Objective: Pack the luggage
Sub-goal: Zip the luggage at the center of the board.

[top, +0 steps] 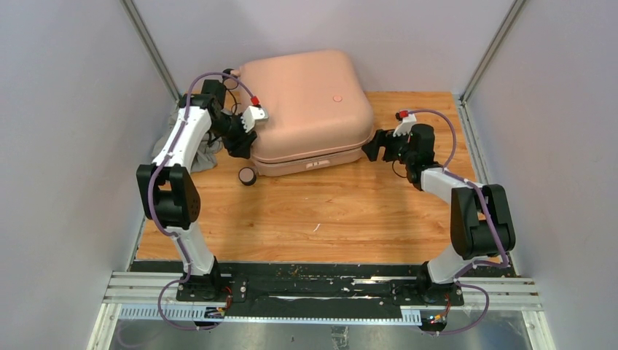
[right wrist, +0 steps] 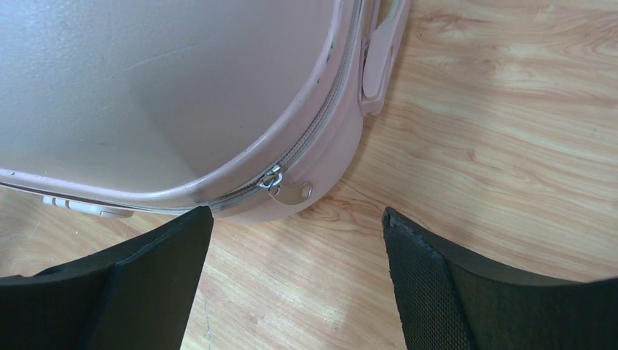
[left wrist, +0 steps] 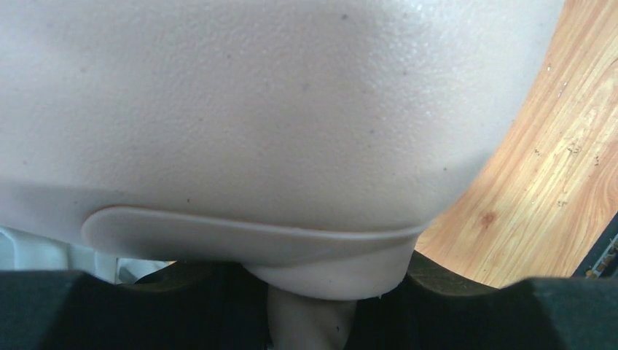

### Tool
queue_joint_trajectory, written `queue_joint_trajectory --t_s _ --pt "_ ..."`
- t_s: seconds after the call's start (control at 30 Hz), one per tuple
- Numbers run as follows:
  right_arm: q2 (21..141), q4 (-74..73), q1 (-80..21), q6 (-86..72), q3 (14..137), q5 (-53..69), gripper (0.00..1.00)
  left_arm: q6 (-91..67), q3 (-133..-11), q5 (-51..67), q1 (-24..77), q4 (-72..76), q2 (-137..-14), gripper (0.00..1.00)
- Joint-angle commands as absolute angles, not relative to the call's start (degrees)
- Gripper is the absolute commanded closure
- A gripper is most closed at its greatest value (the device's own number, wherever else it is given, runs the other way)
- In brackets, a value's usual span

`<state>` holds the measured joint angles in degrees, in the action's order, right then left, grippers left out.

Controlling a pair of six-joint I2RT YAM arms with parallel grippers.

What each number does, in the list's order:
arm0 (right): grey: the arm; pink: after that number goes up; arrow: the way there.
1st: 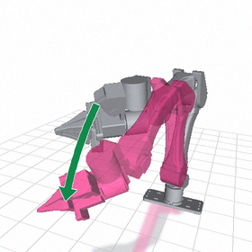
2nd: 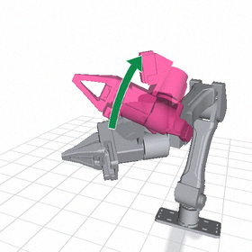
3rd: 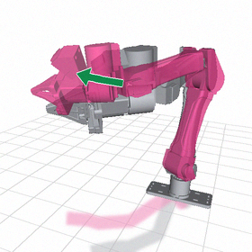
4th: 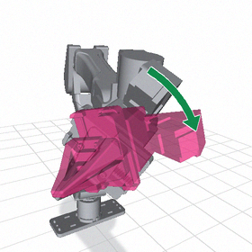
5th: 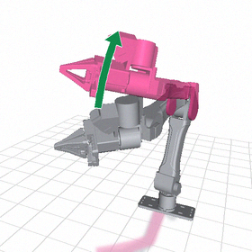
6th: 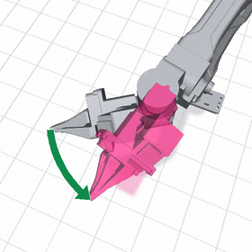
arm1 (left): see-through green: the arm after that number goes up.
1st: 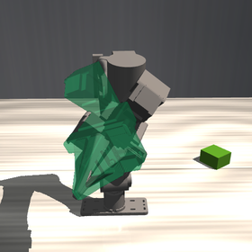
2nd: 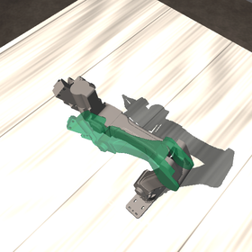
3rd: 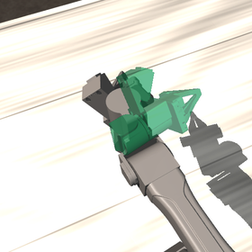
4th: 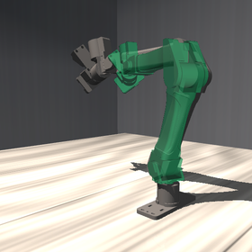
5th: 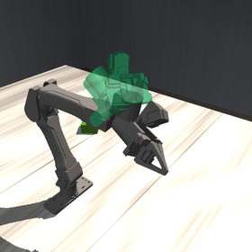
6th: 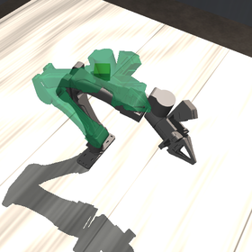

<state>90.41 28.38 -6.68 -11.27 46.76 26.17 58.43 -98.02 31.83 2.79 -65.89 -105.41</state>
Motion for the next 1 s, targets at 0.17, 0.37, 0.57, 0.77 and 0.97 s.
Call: queue_joint_trajectory --t_s 0.17,0.37,0.57,0.77,0.97 --pt "96.35 31.95 -2.96 -9.73 51.10 37.04 0.13 51.21 -104.67 35.18 2.45 -62.25 -100.68 1.00" --pt "100.00 38.79 -0.45 -15.24 52.76 49.15 0.16 50.29 -105.73 35.95 2.42 -62.23 -100.58 1.00" --pt "105.57 39.13 -0.46 -16.90 57.46 55.80 0.18 50.08 -105.44 35.51 2.39 -62.23 -100.68 1.00" --pt "109.23 41.01 -0.44 -18.61 60.01 59.66 0.26 49.81 -105.70 35.59 2.42 -62.23 -100.62 1.00" --pt "111.40 50.55 -0.44 -23.99 59.23 59.69 0.42 49.40 -105.90 35.49 2.39 -62.23 -100.07 1.00"
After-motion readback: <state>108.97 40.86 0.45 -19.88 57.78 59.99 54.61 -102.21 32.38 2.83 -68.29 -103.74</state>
